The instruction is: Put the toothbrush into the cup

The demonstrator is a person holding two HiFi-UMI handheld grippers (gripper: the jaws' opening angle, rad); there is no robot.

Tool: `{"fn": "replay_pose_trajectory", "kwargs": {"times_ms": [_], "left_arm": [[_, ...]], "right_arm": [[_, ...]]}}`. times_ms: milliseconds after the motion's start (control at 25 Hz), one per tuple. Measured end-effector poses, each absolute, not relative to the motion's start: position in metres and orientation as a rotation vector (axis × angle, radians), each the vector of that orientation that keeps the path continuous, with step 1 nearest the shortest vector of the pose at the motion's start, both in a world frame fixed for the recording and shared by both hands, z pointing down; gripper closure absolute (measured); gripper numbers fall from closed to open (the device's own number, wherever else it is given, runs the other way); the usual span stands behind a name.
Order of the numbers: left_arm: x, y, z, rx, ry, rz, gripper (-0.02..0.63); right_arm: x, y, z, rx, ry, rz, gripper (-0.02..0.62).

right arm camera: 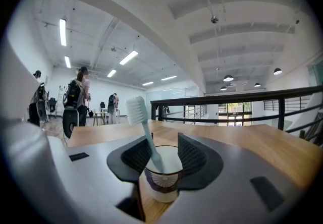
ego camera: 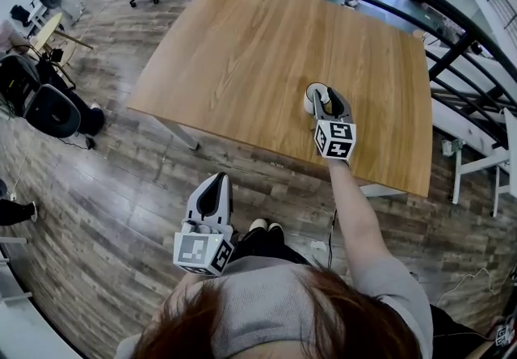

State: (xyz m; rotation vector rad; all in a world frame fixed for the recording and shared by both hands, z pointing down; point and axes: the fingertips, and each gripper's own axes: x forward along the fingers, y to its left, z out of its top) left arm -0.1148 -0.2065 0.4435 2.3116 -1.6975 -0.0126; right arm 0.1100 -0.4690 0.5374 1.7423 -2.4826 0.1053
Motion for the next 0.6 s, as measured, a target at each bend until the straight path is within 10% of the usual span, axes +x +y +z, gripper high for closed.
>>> {"fn": "replay_pose_trajectory", "kwargs": {"times_ms": [600], "left_arm": [[-0.094, -0.208, 0.444, 2.372, -1.635, 0.022, 0.597]], "right_arm": [[0.099, -0.448, 0.536, 1.662, -2.515, 0.119, 0.389]]}}
